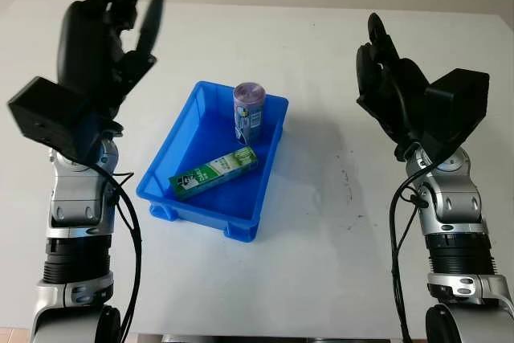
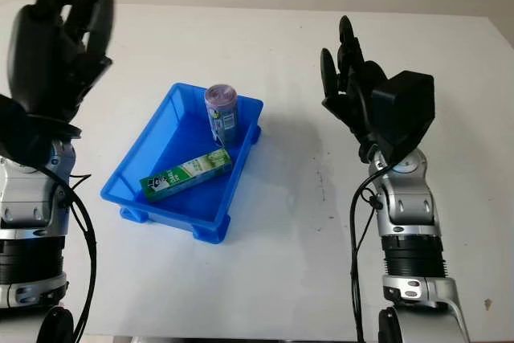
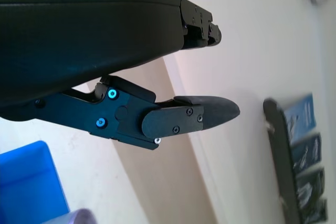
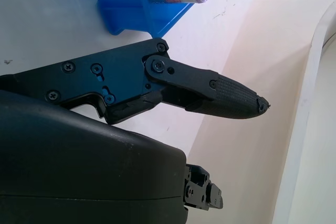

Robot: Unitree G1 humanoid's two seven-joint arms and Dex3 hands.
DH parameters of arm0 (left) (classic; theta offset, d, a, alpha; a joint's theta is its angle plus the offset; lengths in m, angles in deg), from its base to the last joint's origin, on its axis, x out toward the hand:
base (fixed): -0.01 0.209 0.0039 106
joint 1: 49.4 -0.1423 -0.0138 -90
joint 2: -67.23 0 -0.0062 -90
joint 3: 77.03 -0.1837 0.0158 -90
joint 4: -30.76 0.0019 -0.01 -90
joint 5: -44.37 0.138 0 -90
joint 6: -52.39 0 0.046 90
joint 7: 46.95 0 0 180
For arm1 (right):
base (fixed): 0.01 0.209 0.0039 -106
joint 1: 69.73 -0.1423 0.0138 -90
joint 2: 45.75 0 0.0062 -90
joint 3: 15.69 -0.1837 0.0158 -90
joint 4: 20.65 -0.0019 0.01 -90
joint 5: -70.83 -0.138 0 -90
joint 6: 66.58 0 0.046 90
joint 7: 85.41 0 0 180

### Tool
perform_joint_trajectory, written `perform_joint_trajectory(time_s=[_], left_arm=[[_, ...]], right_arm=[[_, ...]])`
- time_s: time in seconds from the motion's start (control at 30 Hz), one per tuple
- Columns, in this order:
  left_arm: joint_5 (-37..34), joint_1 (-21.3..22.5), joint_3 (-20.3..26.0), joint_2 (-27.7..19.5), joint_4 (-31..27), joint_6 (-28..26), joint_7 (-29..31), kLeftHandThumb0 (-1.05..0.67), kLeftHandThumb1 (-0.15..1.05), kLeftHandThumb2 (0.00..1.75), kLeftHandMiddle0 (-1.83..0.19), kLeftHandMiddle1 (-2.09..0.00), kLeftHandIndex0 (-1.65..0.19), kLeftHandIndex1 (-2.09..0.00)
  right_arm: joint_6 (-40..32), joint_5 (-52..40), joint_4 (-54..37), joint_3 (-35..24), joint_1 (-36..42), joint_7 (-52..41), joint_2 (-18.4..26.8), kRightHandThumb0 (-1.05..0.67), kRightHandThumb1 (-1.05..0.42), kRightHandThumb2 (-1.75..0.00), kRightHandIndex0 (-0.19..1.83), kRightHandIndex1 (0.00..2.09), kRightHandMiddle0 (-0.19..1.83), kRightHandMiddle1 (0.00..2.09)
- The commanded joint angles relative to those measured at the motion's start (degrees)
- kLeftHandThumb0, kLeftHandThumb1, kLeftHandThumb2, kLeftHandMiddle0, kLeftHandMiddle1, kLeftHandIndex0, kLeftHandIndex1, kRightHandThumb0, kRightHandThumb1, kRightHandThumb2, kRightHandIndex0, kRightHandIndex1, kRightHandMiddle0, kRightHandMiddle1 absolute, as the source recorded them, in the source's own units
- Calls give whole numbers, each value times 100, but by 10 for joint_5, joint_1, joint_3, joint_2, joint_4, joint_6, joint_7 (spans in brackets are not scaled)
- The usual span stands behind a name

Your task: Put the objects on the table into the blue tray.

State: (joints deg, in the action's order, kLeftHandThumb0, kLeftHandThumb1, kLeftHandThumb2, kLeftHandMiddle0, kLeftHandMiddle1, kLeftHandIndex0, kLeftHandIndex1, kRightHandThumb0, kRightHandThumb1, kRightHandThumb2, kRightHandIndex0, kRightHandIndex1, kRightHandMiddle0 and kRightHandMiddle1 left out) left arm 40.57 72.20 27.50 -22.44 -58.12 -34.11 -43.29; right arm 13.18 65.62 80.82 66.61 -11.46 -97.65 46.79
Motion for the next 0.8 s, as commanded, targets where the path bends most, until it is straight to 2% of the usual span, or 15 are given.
perform_joint_trajectory(time_s=[0.0,0.17,0.27,0.37,0.53,0.77], left_arm=[[-13,-9,12,-7,8,-6,1,-67,105,65,2,-2,3,-5],[-40,-23,37,-56,72,-18,48,-69,105,68,8,-3,9,-2],[-51,-32,40,-70,98,-28,68,-69,105,68,9,-4,8,-3],[-52,-39,38,-71,109,-37,67,-69,105,66,7,-6,5,-5],[-41,-61,30,-67,133,-18,66,-70,105,62,3,-6,3,-6],[-41,-78,19,-59,133,-12,64,-71,105,63,5,-5,5,-5]], right_arm=[[7,-2,3,0,-7,-2,-2,-73,-105,-70,-19,0,-19,0],[11,-10,6,-4,-9,-8,-2,-72,-105,-71,-19,0,-19,0],[17,-9,9,-4,-10,-9,-1,-72,-105,-72,-19,0,-19,0],[17,-9,10,-4,-11,-7,-3,-72,-105,-73,-19,0,-19,0],[9,-15,6,-7,-10,-1,-8,-73,-105,-73,-19,0,-19,0],[9,-15,7,-6,-11,2,-8,-73,-105,-74,-19,0,-19,0]])
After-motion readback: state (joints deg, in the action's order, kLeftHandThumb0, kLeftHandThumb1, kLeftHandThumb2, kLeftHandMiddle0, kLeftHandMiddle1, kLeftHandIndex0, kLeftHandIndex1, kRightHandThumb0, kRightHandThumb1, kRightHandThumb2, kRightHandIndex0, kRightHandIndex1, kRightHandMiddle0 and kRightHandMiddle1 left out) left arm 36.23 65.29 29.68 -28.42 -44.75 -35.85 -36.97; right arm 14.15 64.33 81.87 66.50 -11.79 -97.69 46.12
